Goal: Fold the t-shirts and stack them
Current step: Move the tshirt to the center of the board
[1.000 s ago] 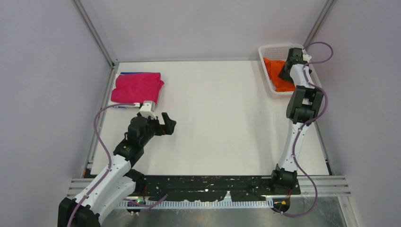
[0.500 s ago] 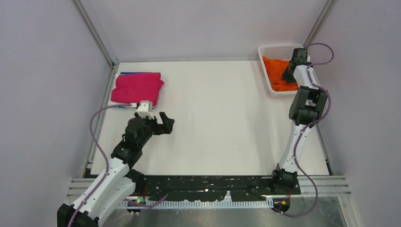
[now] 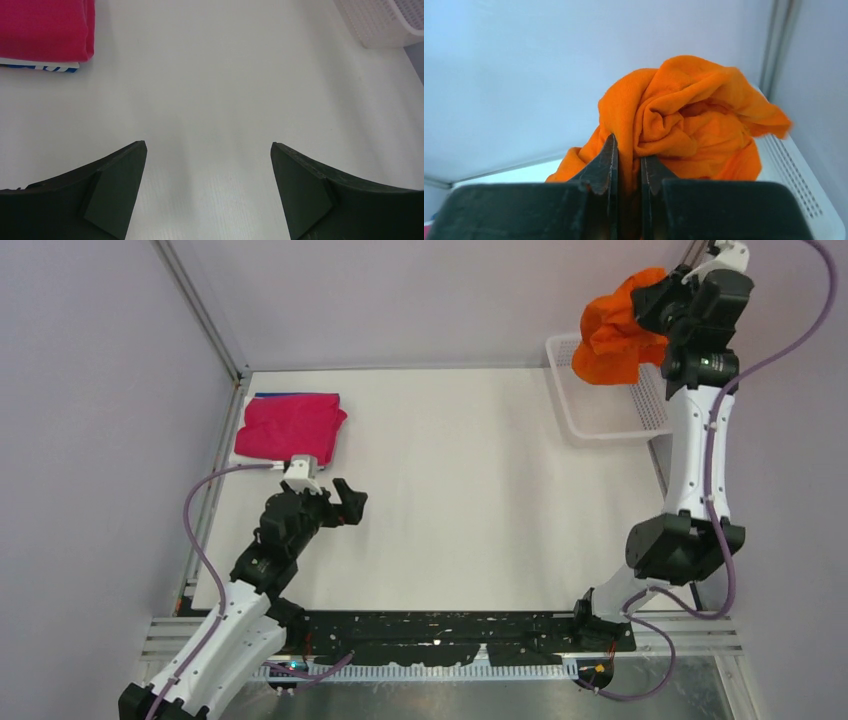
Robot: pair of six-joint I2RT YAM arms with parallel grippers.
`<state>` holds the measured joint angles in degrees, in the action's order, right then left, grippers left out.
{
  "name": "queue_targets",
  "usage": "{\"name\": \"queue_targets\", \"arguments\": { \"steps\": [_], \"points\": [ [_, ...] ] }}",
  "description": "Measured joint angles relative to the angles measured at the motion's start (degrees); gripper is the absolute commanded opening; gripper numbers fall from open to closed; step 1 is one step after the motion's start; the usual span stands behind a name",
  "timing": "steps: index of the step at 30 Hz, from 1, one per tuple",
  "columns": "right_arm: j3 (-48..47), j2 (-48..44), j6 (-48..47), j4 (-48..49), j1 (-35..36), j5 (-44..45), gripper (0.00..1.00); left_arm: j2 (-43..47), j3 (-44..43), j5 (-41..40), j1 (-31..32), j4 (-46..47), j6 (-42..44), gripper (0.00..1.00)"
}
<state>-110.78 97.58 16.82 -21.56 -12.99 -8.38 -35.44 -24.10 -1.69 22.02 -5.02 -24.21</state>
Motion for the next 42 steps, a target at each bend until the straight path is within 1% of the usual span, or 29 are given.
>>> {"name": "queue_targets", "arguments": {
  "steps": [3,6,11,13,16,18,20,21,22,24,25,26,27,29,30,31,33,35,39,41,42],
  "points": [
    [0.09,-8.39,0.0,1.51,1.29,-5.29,0.05,0.61,0.0,0.24,0.0,-0.61,-0.87,0.99],
    [1.05,-16.0,-0.04,2.4,5.01,-10.62,0.05,1.64,0.0,0.46,0.0,-1.33,-1.31,0.99],
    [4.81,-25.29,0.63,2.56,16.2,-16.46,0.05,4.72,0.0,0.68,0.0,-2.8,-2.47,0.99],
    [6.84,-27.71,1.36,2.45,21.11,-18.03,0.05,6.45,0.0,0.63,0.0,-3.43,-2.89,0.99],
    [9.11,-29.4,2.14,1.49,26.6,-21.11,0.05,8.83,0.0,0.17,0.0,-4.39,-3.74,0.99],
    [10.82,-29.68,2.14,0.55,29.11,-23.41,0.08,10.43,0.0,-0.37,0.0,-5.38,-4.15,0.99],
    [14.01,-30.23,1.42,-0.35,30.16,-24.2,0.1,12.39,0.0,-1.38,0.0,-6.45,-4.59,0.99],
    [17.79,-31.21,0.39,-0.63,30.36,-23.71,0.12,13.31,0.0,-2.25,0.0,-6.97,-5.11,0.99],
    [21.18,-32.13,-0.46,-1.49,30.42,-22.47,0.14,13.9,0.0,-2.99,0.0,-7.45,-5.42,0.99],
    [28.79,-33.94,-1.84,-2.05,30.53,-18.36,0.33,15.06,0.02,-5.09,0.0,-8.72,-6.1,0.99],
    [33.59,-34.97,-2.29,-2.34,30.53,-15.47,0.58,15.47,0.02,-5.99,0.0,-9.31,-6.54,0.99],
    [38.47,-35.8,-2.71,-2.91,30.51,-11.74,0.68,15.78,0.02,-6.84,0.0,-9.73,-6.93,0.99],
    [41.9,-35.95,-2.38,-3.76,30.51,-8.57,0.83,15.85,0.02,-7.45,0.0,-10.01,-7.13,0.99],
    [48.76,-35.26,-2.58,-5.18,30.51,-0.26,0.92,15.65,0.02,-8.44,0.0,-10.45,-7.82,0.99],
    [51.36,-34.53,-2.4,-6.12,30.51,4.11,0.93,15.32,0.02,-8.76,0.0,-10.69,-8.35,0.99],
    [53.05,-33.9,-1.99,-7.34,30.51,7.76,0.99,14.86,0.02,-8.87,0.0,-10.8,-8.66,0.99],
    [56.17,-33.44,-1.07,-9.07,30.49,14.97,0.96,12.96,0.02,-8.76,0.0,-11.08,-9.6,0.99],
    [58.34,-34.42,-0.13,-9.92,30.4,20.39,0.96,10.12,0.02,-7.98,0.0,-11.08,-10.62,0.99],
    [63.6,-41.97,2.67,-9.66,30.38,27.28,0.95,1.68,0.0,-2.49,0.0,-9.6,-12.92,0.99],
    [67.28,-47.8,5.18,-8.7,30.38,28.3,0.95,-3.17,-0.04,1.33,0.02,-8.17,-13.79,0.99],
    [68.0,-48.81,5.86,-8.68,30.36,28.3,0.95,-5.92,-0.07,3.08,0.13,-7.5,-14.38,0.99]
  ]
}}
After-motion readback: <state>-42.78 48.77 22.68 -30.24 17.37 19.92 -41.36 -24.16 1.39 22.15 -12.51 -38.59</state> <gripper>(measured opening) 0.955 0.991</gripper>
